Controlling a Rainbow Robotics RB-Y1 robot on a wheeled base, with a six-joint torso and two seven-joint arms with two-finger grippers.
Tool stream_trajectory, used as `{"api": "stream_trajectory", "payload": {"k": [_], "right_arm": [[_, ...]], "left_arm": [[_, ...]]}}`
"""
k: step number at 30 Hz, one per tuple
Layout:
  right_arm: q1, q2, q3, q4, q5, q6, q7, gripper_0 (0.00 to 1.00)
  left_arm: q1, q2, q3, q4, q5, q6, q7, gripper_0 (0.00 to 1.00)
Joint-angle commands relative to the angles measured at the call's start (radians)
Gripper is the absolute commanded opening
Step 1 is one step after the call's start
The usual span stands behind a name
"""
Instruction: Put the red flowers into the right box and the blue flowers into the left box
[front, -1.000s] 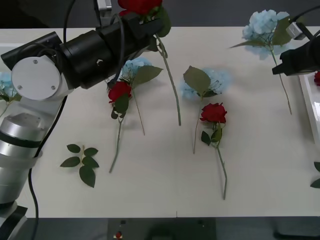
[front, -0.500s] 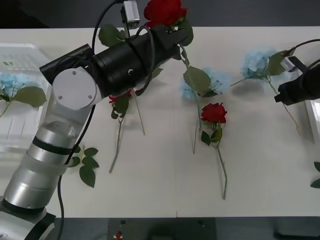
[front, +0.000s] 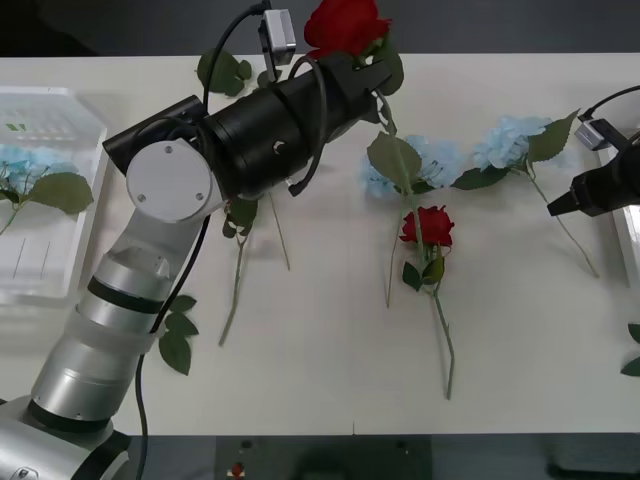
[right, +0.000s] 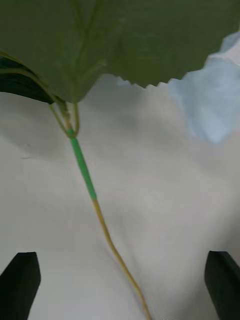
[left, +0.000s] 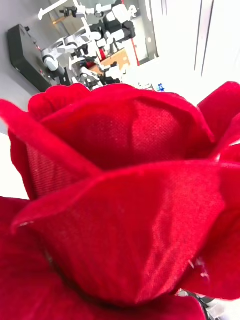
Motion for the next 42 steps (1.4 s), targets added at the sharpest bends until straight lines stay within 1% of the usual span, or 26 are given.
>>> {"api": "stream_trajectory", "payload": {"k": [1,3,6,7,9,11,13,14,16,17,20,21,25,26,27,30,34,36,37,38,39,41,42], "right_arm": [[-0.004,-0.071,-0.012,-0.053,-0.132,0.027,0.159,1.00],[0.000,-0.097,-0.014,-0.071,-0.212,0.034,0.208,1.00],[0.032,-0.133,-0.043,-0.110,-0.361,0.034,0.283,1.00],[0.059,-0.143,-0.071,-0.131,-0.451,0.034,0.316,1.00],[0.089,-0.156,-0.100,-0.162,-0.532,0.034,0.345,1.00],[0.141,-0.171,-0.156,-0.223,-0.637,0.035,0.388,1.00],[0.174,-0.176,-0.189,-0.262,-0.675,0.034,0.403,1.00],[0.227,-0.182,-0.239,-0.323,-0.724,0.035,0.421,1.00],[0.296,-0.188,-0.295,-0.403,-0.783,0.034,0.425,1.00],[0.316,-0.188,-0.311,-0.426,-0.795,0.034,0.426,1.00],[0.431,-0.186,-0.400,-0.567,-0.827,0.009,0.429,1.00],[0.454,-0.186,-0.416,-0.591,-0.827,0.004,0.431,1.00],[0.640,-0.150,-0.528,-0.769,-0.838,-0.057,0.440,1.00],[0.660,-0.143,-0.537,-0.791,-0.841,-0.065,0.440,1.00],[0.710,-0.124,-0.557,-0.838,-0.847,-0.085,0.444,1.00],[0.793,-0.076,-0.587,-0.911,-0.853,-0.115,0.457,1.00],[0.836,-0.007,-0.597,-0.949,-0.853,-0.146,0.472,1.00],[0.841,0.024,-0.595,-0.949,-0.852,-0.146,0.477,1.00],[0.845,0.056,-0.594,-0.949,-0.839,-0.148,0.480,1.00],[0.845,0.056,-0.594,-0.949,-0.839,-0.148,0.480,1.00],[0.847,0.099,-0.594,-0.949,-0.812,-0.154,0.481,1.00],[0.845,0.134,-0.595,-0.949,-0.792,-0.164,0.481,1.00],[0.845,0.134,-0.595,-0.949,-0.792,-0.164,0.481,1.00]], "left_arm": [[-0.049,0.013,-0.039,-0.016,0.028,-0.010,0.023,0.00],[-0.061,0.025,-0.056,-0.010,0.059,-0.010,0.024,0.00],[-0.081,0.054,-0.094,-0.002,0.113,-0.010,0.026,0.00],[-0.087,0.070,-0.109,-0.004,0.125,-0.008,0.026,0.00],[-0.093,0.085,-0.125,-0.002,0.142,-0.008,0.023,0.00],[-0.102,0.106,-0.145,-0.004,0.156,-0.008,0.026,0.00],[-0.104,0.113,-0.151,-0.002,0.160,-0.010,0.026,0.00],[-0.105,0.119,-0.154,-0.004,0.160,-0.010,0.026,0.00],[-0.104,0.122,-0.154,-0.002,0.159,-0.010,0.023,0.00],[-0.104,0.122,-0.154,-0.002,0.159,-0.010,0.023,0.00],[-0.107,0.126,-0.152,0.003,0.159,-0.010,0.021,0.00],[-0.107,0.128,-0.152,0.003,0.157,-0.010,0.021,0.00],[-0.109,0.142,-0.152,0.003,0.159,-0.010,0.021,0.00],[-0.109,0.142,-0.152,0.001,0.159,-0.010,0.021,0.00],[-0.110,0.143,-0.152,0.001,0.163,-0.010,0.019,0.00],[-0.110,0.143,-0.152,0.001,0.163,-0.010,0.019,0.00],[-0.110,0.145,-0.152,0.001,0.165,-0.011,0.019,0.00],[-0.110,0.145,-0.152,0.001,0.166,-0.011,0.019,0.00],[-0.110,0.145,-0.152,0.001,0.166,-0.011,0.021,0.00],[-0.110,0.145,-0.152,0.001,0.166,-0.011,0.021,0.00],[-0.110,0.145,-0.152,0.003,0.166,-0.011,0.023,0.00],[-0.110,0.145,-0.152,0.003,0.166,-0.013,0.023,0.00],[-0.110,0.145,-0.152,0.003,0.166,-0.013,0.023,0.00]]}}
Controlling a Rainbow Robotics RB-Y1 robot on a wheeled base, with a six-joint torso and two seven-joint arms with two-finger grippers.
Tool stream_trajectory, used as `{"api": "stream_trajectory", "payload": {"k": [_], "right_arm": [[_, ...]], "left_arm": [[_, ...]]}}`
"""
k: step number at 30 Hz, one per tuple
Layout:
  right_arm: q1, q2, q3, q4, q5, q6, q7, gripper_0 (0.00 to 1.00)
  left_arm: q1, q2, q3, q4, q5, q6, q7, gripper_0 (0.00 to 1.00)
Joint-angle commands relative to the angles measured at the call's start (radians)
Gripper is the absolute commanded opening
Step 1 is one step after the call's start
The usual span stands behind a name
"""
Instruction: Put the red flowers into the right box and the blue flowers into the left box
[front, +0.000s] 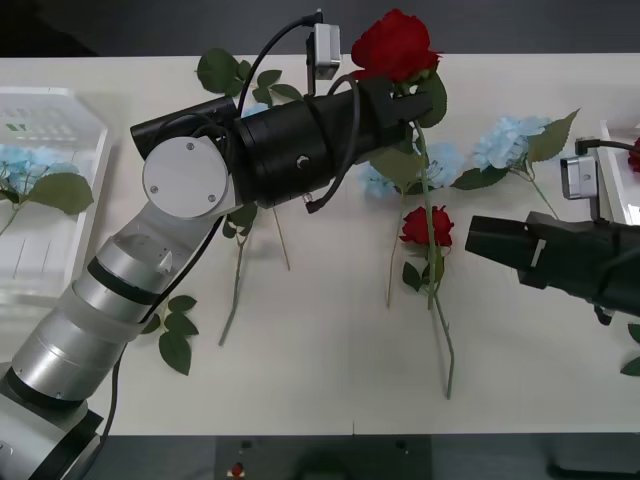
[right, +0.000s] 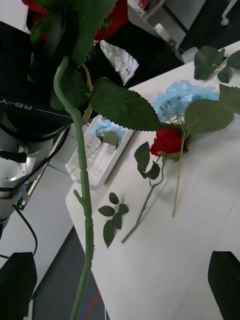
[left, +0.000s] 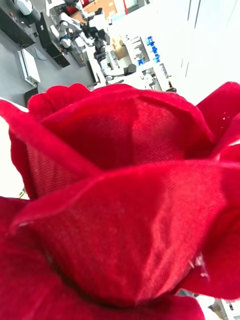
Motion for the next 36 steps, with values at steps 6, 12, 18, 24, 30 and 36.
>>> {"api": "stream_trajectory", "payload": {"k": [6,12,18,24,30,36], "right_arm": [[-0.040,0.152,-0.013,-0.024,0.110,-0.046,0.024,1.00],[-0.084,0.198,0.010,-0.024,0.167,-0.089,0.011,1.00],[-0.126,0.198,0.094,-0.024,0.157,-0.171,0.002,0.68],[-0.129,0.180,0.119,-0.026,0.157,-0.181,-0.007,0.00],[-0.132,0.172,0.119,-0.024,0.157,-0.181,-0.015,0.00],[-0.133,0.171,0.119,-0.024,0.157,-0.181,-0.018,0.00]], "left_arm": [[-0.031,0.024,0.011,-0.015,0.013,-0.013,0.023,0.00],[-0.031,0.027,0.011,-0.015,0.015,-0.013,0.023,0.00],[-0.031,0.029,0.011,-0.015,0.015,-0.017,0.023,0.00],[-0.029,0.027,0.011,-0.015,0.015,-0.019,0.023,0.00],[-0.029,0.029,0.011,-0.015,0.021,-0.022,0.023,0.00],[-0.028,0.035,0.011,-0.015,0.026,-0.022,0.024,0.22]]}}
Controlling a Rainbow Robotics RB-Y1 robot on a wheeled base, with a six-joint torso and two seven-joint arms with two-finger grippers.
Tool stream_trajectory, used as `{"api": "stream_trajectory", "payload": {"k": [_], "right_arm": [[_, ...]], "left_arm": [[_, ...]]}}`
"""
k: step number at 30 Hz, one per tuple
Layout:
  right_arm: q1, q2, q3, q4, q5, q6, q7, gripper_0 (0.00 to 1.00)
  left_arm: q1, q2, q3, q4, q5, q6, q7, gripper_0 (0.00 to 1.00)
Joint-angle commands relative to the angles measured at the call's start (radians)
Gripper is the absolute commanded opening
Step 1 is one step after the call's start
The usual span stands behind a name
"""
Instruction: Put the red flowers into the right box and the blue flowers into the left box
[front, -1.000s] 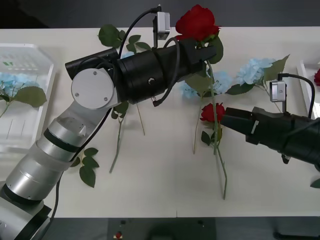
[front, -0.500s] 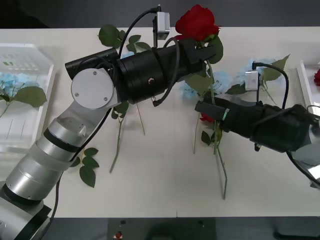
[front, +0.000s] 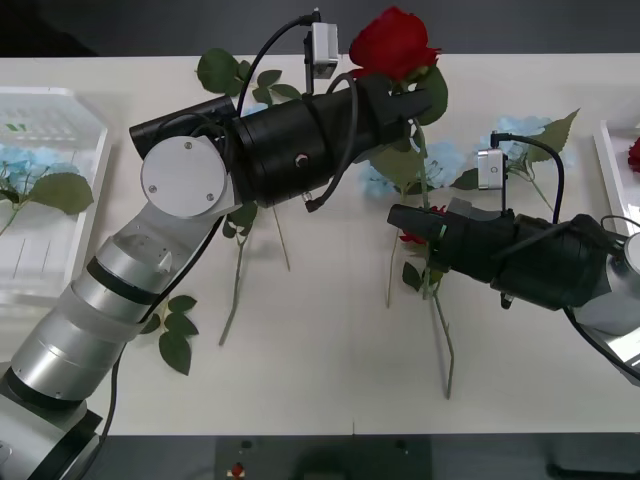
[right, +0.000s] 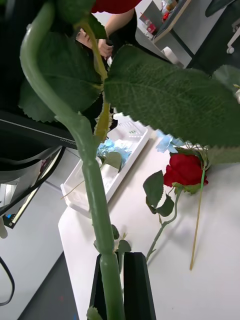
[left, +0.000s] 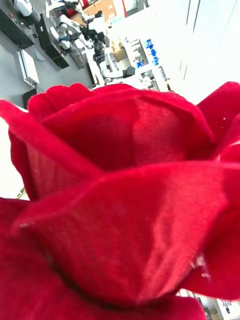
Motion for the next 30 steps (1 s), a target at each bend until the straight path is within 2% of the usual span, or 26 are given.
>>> {"api": "stream_trajectory", "payload": {"k": [1,2,3,4,5,6,11,15,17,21,25,27,30], "right_arm": [[-0.006,-0.037,-0.015,-0.024,-0.009,0.000,-0.017,0.00],[-0.006,-0.037,-0.015,-0.024,-0.009,0.000,-0.017,0.00],[-0.006,-0.037,-0.015,-0.024,-0.009,0.000,-0.017,0.00],[-0.006,-0.039,-0.017,-0.024,-0.009,0.000,-0.019,0.00],[-0.008,-0.040,-0.015,-0.024,-0.009,0.000,-0.019,0.00],[-0.008,-0.043,-0.015,-0.024,-0.009,-0.003,-0.022,0.00],[-0.013,-0.073,-0.015,-0.026,-0.009,-0.015,-0.029,0.00],[-0.025,-0.181,-0.015,-0.024,-0.018,-0.052,-0.085,0.00],[-0.029,-0.261,-0.018,-0.021,-0.024,-0.077,-0.146,0.00],[-0.028,-0.409,-0.018,0.002,-0.052,-0.113,-0.232,0.00],[-0.029,-0.559,-0.018,0.091,-0.075,-0.121,-0.299,0.00],[-0.031,-0.631,-0.017,0.177,-0.073,-0.117,-0.329,0.00],[-0.031,-0.675,-0.017,0.304,-0.040,-0.101,-0.330,0.00]], "left_arm": [[-0.026,0.041,0.011,-0.015,0.010,-0.013,0.023,0.44],[-0.025,0.046,0.011,-0.015,0.010,-0.013,0.024,0.52],[-0.025,0.046,0.011,-0.015,0.010,-0.013,0.024,0.52],[-0.020,0.067,0.011,-0.015,0.022,-0.013,0.021,0.76],[-0.017,0.083,0.010,-0.017,0.038,-0.008,0.021,0.84],[-0.016,0.101,0.011,-0.017,0.065,0.010,0.016,0.87],[-0.003,0.201,0.011,-0.034,0.173,0.075,0.001,0.91],[0.046,0.339,0.013,-0.061,0.288,0.124,-0.011,0.91],[0.076,0.405,0.016,-0.065,0.314,0.154,-0.014,0.95],[0.112,0.477,0.040,-0.054,0.252,0.223,-0.017,0.96],[0.115,0.512,0.088,-0.012,0.151,0.380,-0.016,0.96],[0.113,0.526,0.108,0.009,0.085,0.467,-0.013,0.96],[0.113,0.529,0.110,0.021,-0.014,0.524,-0.004,0.96]]}}
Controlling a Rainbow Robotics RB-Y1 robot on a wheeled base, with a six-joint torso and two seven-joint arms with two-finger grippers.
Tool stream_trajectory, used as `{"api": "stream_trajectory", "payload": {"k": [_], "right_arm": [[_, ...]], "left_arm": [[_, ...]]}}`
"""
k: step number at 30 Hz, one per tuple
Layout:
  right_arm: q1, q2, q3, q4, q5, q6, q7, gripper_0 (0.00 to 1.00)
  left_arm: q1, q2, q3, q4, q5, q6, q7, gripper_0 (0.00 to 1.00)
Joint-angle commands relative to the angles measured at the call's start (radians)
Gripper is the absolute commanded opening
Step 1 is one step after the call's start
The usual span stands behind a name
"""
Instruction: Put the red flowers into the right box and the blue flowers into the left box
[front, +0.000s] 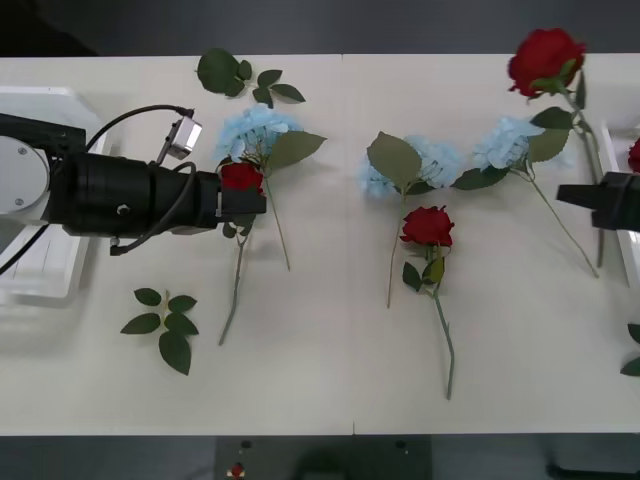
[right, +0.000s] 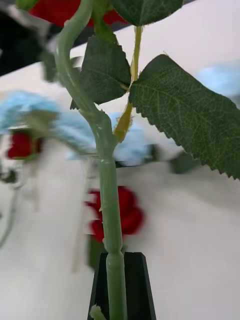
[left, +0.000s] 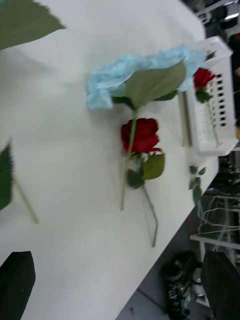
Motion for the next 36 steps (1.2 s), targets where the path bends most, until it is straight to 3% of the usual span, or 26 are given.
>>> {"api": "stream_trajectory", "payload": {"k": [1,11,15,16,20,25,30,32,34,35,36], "right_arm": [[-0.027,-0.064,-0.018,0.169,0.057,0.022,-0.042,0.00],[-0.119,-0.010,-0.018,0.519,0.356,0.022,-0.054,0.00],[-0.179,0.053,-0.018,0.615,0.436,0.011,-0.057,0.00],[-0.237,0.109,-0.018,0.703,0.504,0.002,-0.055,0.00],[-0.317,0.188,-0.007,0.823,0.611,-0.038,-0.055,0.00],[-0.362,0.224,0.058,0.892,0.714,-0.105,-0.052,0.00],[-0.371,0.224,0.100,0.901,0.801,-0.131,-0.051,0.59],[-0.371,0.224,0.100,0.901,0.821,-0.127,-0.048,0.68],[-0.379,0.224,0.100,0.899,0.841,-0.108,-0.045,0.69],[-0.385,0.220,0.100,0.899,0.843,-0.090,-0.043,0.69],[-0.391,0.217,0.100,0.898,0.843,-0.070,-0.040,0.81]], "left_arm": [[-0.018,0.017,0.007,0.003,-0.133,0.065,0.004,0.96],[-0.056,-0.125,0.006,0.005,-0.567,0.246,0.248,0.96],[-0.061,-0.177,-0.007,0.005,-0.678,0.250,0.303,0.96],[-0.073,-0.220,-0.039,0.006,-0.785,0.250,0.351,0.96],[-0.090,-0.273,-0.096,0.012,-0.929,0.247,0.425,0.96],[-0.099,-0.313,-0.148,0.066,-1.037,0.212,0.445,0.96],[-0.107,-0.336,-0.189,0.155,-1.107,0.111,0.443,0.96],[-0.113,-0.339,-0.194,0.179,-1.113,0.091,0.438,0.96],[-0.119,-0.342,-0.194,0.202,-1.118,0.072,0.434,0.95],[-0.124,-0.345,-0.194,0.216,-1.123,0.059,0.431,0.84],[-0.126,-0.347,-0.195,0.222,-1.127,0.051,0.428,0.66]]}}
